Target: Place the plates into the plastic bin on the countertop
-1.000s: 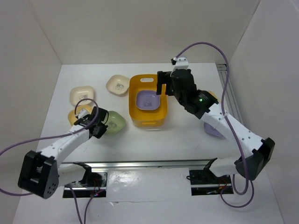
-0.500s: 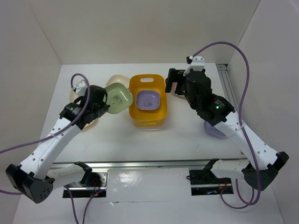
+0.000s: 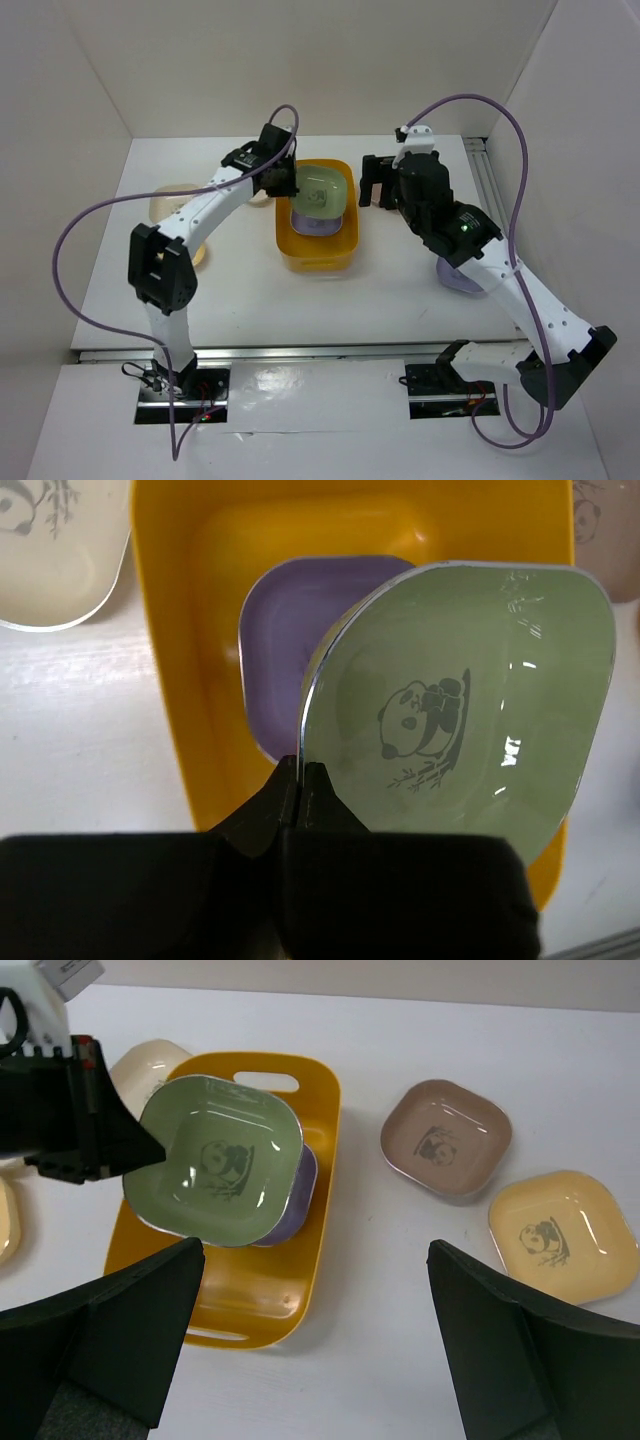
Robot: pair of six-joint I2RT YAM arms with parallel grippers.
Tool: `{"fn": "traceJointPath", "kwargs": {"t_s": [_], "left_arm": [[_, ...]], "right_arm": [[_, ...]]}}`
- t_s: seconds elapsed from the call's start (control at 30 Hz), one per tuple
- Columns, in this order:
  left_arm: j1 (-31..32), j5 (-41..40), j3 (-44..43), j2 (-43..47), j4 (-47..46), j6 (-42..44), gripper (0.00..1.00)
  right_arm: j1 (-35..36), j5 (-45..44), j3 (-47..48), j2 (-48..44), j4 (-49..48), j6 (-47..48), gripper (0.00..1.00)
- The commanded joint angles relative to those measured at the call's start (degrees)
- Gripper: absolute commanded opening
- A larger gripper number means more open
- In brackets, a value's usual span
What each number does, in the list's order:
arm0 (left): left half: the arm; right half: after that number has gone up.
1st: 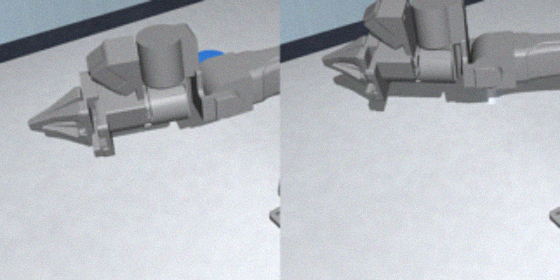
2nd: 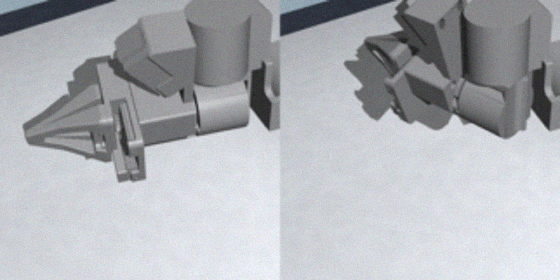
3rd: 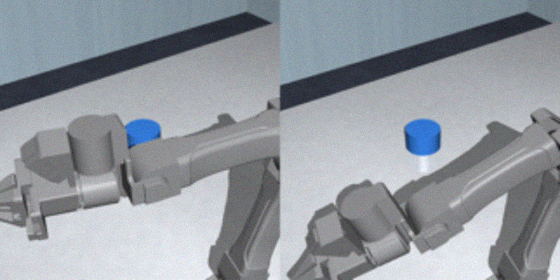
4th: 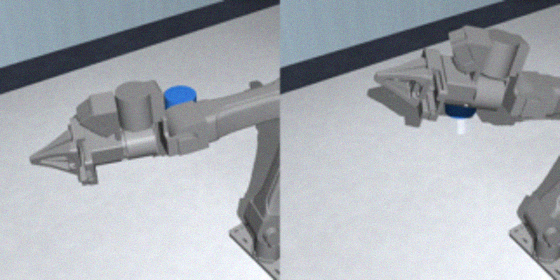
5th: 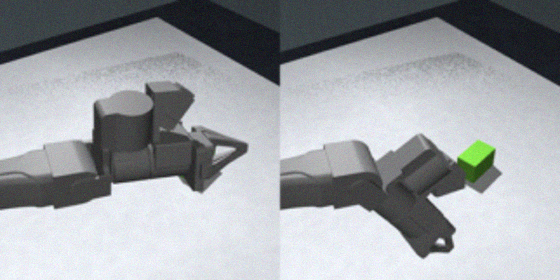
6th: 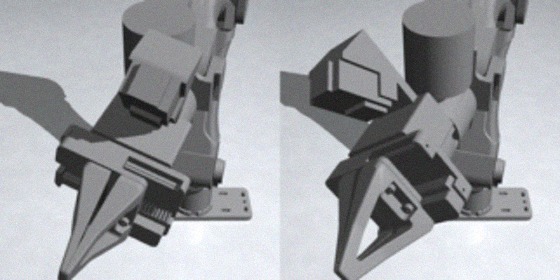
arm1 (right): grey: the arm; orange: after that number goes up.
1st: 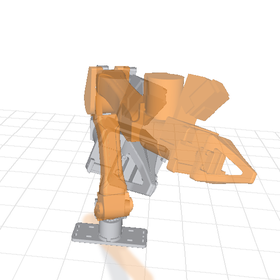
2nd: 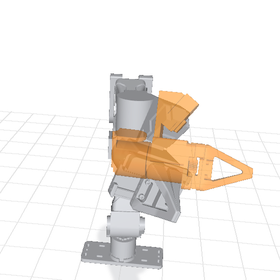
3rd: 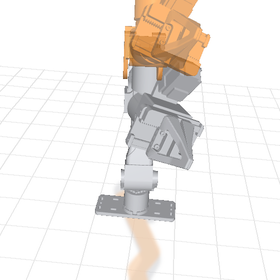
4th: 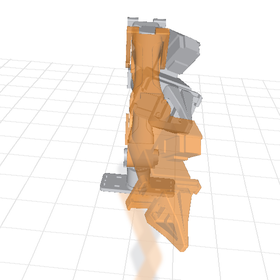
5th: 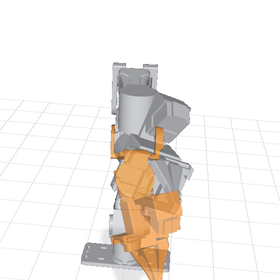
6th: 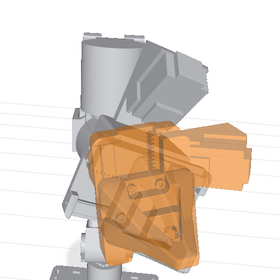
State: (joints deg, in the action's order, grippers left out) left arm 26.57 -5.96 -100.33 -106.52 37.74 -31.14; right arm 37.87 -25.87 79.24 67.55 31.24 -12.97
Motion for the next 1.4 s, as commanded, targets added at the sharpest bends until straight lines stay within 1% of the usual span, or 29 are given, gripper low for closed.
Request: {"fn": "traceJointPath", "kwargs": {"t_s": [0.0, 0.07, 0.1, 0.13, 0.17, 0.2, 0.23, 0.27, 0.37, 0.43, 0.47, 0.5, 0.53, 0.57, 0.6, 0.63, 0.67, 0.7, 0.77, 0.8, 0.87, 0.9, 0.93, 1.03, 1.1, 1.17, 1.3, 1.33, 1.37], "left_arm": [[-0.54, 2.97, -7.41, -6.39, 1.37, 3.45, 0.00], [-1.16, 2.97, -9.35, -8.61, 2.08, 2.75, 0.01], [-1.17, 2.97, -10.05, -9.49, 2.60, 2.75, 0.07], [-1.17, 2.97, -10.58, -10.89, 2.61, 2.05, 0.18], [-1.17, 2.97, -10.58, -11.51, 2.61, 2.04, 0.40], [-1.17, 2.97, -10.58, -11.52, 3.30, 1.52, 0.51], [-1.17, 2.97, -10.58, -12.13, 3.31, 1.52, 0.67], [-1.17, 2.97, -10.58, -12.13, 3.31, 0.99, 0.74], [-1.17, 2.97, -9.97, -10.73, 3.83, 0.99, 0.80], [-1.17, 2.97, -8.48, -7.75, 3.31, 0.46, 0.84], [-0.47, 3.66, -7.43, -6.61, 3.31, 0.46, 0.87], [0.32, 3.67, -7.42, -5.46, 3.31, 0.46, 0.87], [0.85, 3.67, -6.46, -2.76, 3.31, 0.46, 0.93], [1.90, 3.15, -4.54, -1.16, 3.31, 0.46, 0.93], [2.52, 2.53, -3.21, 0.68, 2.79, -0.15, 0.93], [3.13, 1.75, -1.63, 4.79, 2.78, -0.15, 0.96], [4.27, 0.43, 1.95, 7.01, 2.00, -0.85, 1.00], [4.98, -0.80, 3.81, 9.20, 1.47, -0.86, 1.00], [5.60, -4.13, 8.55, 14.81, 1.46, -4.19, 1.00], [6.30, -5.28, 9.88, 16.42, 2.25, -5.24, 1.00], [6.30, -7.83, 12.61, 19.49, 3.92, -8.14, 1.00], [6.30, -8.36, 15.49, 22.29, 3.92, -8.15, 1.00], [6.30, -9.59, 16.74, 23.63, 4.62, -8.76, 1.00], [6.30, -12.49, 20.43, 27.32, 6.02, -9.29, 1.00], [6.30, -13.03, 21.31, 27.95, 7.17, -10.70, 1.00], [6.30, -13.03, 23.33, 29.35, 7.18, -12.36, 1.00], [5.69, -13.03, 26.94, 29.35, 7.18, -13.51, 1.00], [5.69, -13.03, 27.47, 29.35, 7.18, -13.51, 1.00], [5.69, -13.03, 28.17, 29.35, 7.18, -13.51, 1.00]], "right_arm": [[-1.91, 0.47, -1.72, -1.46, 1.28, 0.40, 1.00], [-3.32, 0.99, -3.38, -1.98, 0.75, -0.21, 1.00], [-3.94, 0.99, -4.00, -1.98, 0.75, -0.21, 1.00], [-4.55, 0.99, -4.70, -2.50, 0.23, -0.82, 1.00], [-5.34, 2.30, -6.19, -2.51, -0.30, -0.83, 1.00], [-7.17, 2.92, -7.08, -2.51, -0.31, -2.04, 1.00], [-8.24, 3.45, -8.13, -2.51, -2.22, -2.06, 1.00], [-9.38, 4.33, -10.58, -2.51, -3.63, -2.58, 1.00], [-15.79, 10.11, -13.68, -0.23, -9.08, -3.20, 1.00], [-20.89, 15.13, -14.29, 4.77, -13.20, -1.98, 1.00], [-22.38, 18.97, -13.60, 9.22, -14.44, -0.06, 1.00], [-25.36, 19.01, -12.54, 11.79, -15.07, -0.04, 1.00], [-26.78, 19.97, -11.32, 14.51, -15.68, -0.04, 1.00], [-28.18, 21.89, -8.00, 17.33, -16.38, -0.04, 0.98], [-30.03, 22.43, -6.05, 23.01, -16.39, 0.57, 0.98], [-30.57, 22.96, -3.68, 26.02, -16.39, 1.36, 0.97], [-30.57, 22.97, 1.48, 29.01, -15.52, 2.07, 0.97], [-30.57, 22.01, 4.31, 34.87, -14.73, 2.86, 0.97], [-32.23, 22.00, 9.94, 40.79, -11.67, 3.47, 0.97], [-32.24, 22.00, 15.19, 45.95, -10.60, 4.09, 0.97], [-33.55, 22.00, 18.91, 50.03, -9.98, 4.70, 0.96], [-33.56, 22.00, 21.98, 51.70, -9.98, 4.71, 0.96], [-33.56, 20.96, 23.66, 55.02, -9.02, 5.49, 0.96], [-34.70, 19.81, 28.14, 59.96, -6.29, 5.50, 0.95], [-35.84, 19.80, 27.20, 60.50, -7.85, 4.80, 0.95], [-36.45, 20.93, 25.79, 61.29, -8.39, 4.27, 0.92], [-36.46, 22.26, 25.26, 63.31, -8.92, 3.74, 0.81], [-36.98, 22.26, 25.26, 63.32, -9.70, 3.74, 0.77], [-36.99, 23.22, 24.48, 63.32, -9.71, 3.13, 0.64]]}}
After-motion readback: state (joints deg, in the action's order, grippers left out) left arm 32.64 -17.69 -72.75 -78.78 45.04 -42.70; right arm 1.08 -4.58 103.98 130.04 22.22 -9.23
